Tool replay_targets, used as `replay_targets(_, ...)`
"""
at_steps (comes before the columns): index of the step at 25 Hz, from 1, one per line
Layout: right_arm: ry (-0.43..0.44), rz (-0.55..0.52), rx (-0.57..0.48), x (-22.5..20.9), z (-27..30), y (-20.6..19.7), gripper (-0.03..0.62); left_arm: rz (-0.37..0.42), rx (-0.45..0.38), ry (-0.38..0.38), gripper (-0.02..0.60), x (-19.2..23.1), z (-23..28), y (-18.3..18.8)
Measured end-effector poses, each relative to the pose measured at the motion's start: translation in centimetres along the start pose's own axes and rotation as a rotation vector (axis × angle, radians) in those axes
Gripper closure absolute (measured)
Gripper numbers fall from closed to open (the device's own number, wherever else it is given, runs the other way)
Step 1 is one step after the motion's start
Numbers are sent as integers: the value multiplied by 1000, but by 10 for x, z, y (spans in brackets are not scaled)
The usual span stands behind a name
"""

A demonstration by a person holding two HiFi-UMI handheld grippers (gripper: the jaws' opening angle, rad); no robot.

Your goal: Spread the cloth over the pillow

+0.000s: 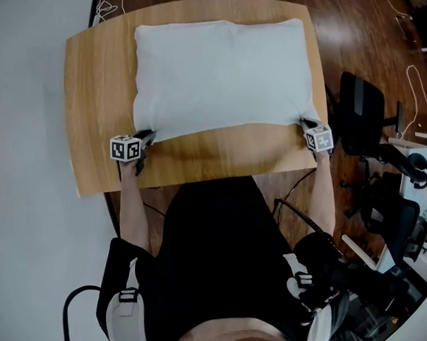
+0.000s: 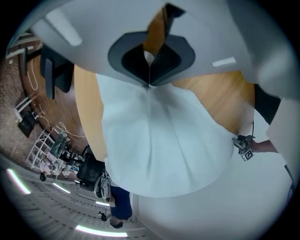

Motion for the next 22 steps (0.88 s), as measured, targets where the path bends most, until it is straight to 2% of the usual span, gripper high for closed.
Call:
replay_targets(2,5,15,-28,1,1,-5,569,-19,-34,-3,510,5,-2,-26)
replay_targets(4,17,69,-28,13,-15,-34,499,-104,-70,-41,485,-11,-36,-56)
replay_targets(6,16,130,-39,13,-31,-51,452,-173,-166,-56,450,-10,-66,-59)
replay_targets(7,7,160,-50,7,-37,-52,432,-202,-224,-40,439,0,-78,-60)
replay_targets(9,-31,221,-48,-12,-53,-58,396,-277,-332,40,439,23,-102,-71)
replay_targets(11,-112,263,19,-32,-78,-70,378,-359,-442,144,439,39,-132,-79)
replay_targets(13,-209,246,65,-46,-106,-68,378,-380,-575,173,442,33,-160,-61)
replay_targets(15,-250,195,-9,-50,-127,-39,379,-315,-695,99,453,9,-167,-19)
replay_targets(16,-233,159,-87,-45,-132,-16,379,-272,-735,23,460,-7,-161,7)
replay_targets(18,-147,78,-228,-26,-124,32,379,-204,-770,-179,460,-39,-133,53)
replay_targets(19,-99,43,-259,-16,-111,52,379,-170,-760,-264,460,-52,-112,71)
replay_targets(20,-55,18,-262,-7,-94,67,379,-140,-734,-317,460,-59,-90,84)
replay_targets(22,14,7,-234,3,-61,82,381,-114,-654,-318,460,-61,-46,95)
Point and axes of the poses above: the fingertips, and each gripper's own axes: z forward along the fingers, x to its left, y out of its top, the point moved 7 cm from there along -z, backward along the fingers, and after that the axes turned 3 degrees about -z, right-handed, at the moved point
